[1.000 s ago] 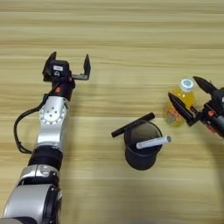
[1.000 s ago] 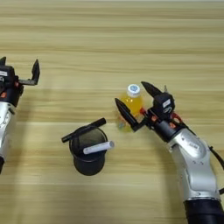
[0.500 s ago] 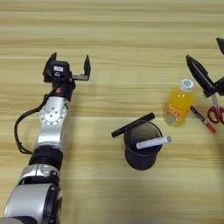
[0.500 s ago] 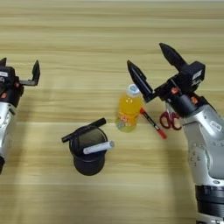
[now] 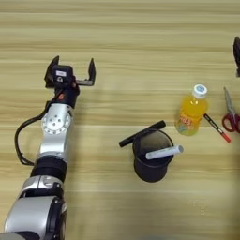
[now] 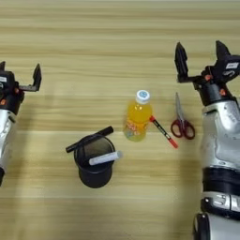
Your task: Move the objects on the table
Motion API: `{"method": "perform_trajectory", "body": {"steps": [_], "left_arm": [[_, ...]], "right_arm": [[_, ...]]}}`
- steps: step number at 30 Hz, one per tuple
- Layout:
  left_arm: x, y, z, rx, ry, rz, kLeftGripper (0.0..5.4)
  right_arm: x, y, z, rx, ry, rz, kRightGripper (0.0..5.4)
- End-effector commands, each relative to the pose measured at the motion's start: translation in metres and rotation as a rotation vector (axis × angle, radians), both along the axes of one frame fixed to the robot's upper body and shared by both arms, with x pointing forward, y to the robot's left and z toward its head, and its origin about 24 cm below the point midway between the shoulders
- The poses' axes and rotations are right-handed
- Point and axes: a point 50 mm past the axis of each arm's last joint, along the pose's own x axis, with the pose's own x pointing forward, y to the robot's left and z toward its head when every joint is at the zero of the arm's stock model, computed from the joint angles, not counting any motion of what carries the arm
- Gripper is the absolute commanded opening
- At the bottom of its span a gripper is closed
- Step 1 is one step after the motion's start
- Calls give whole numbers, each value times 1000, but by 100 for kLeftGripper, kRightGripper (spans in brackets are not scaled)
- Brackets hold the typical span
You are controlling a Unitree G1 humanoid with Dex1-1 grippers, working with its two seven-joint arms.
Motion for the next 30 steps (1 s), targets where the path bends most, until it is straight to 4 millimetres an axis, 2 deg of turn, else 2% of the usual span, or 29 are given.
{"method": "perform_trajectory", "body": {"steps": [1, 8, 13, 17, 23, 30], "left_arm": [[0, 1, 3, -7, -24, 4, 540], [-2, 1, 8, -21, -43, -17, 540], [-3, 3, 12, -56, -44, -72, 540], [-7, 1, 16, -11, -60, -163, 540], [-31, -5, 13, 84, 0, -483, 540], [-81, -7, 4, 215, 93, -907, 540]], "right_arm": [[7, 4, -9, -66, -8, -44, 538], [17, 7, -39, -43, 50, -113, 538], [20, 7, -51, -10, 65, -146, 538], [22, 12, -56, 18, 67, -135, 538], [22, 10, -60, 90, 63, -152, 538], [22, 15, -62, 72, 76, -145, 538]]}}
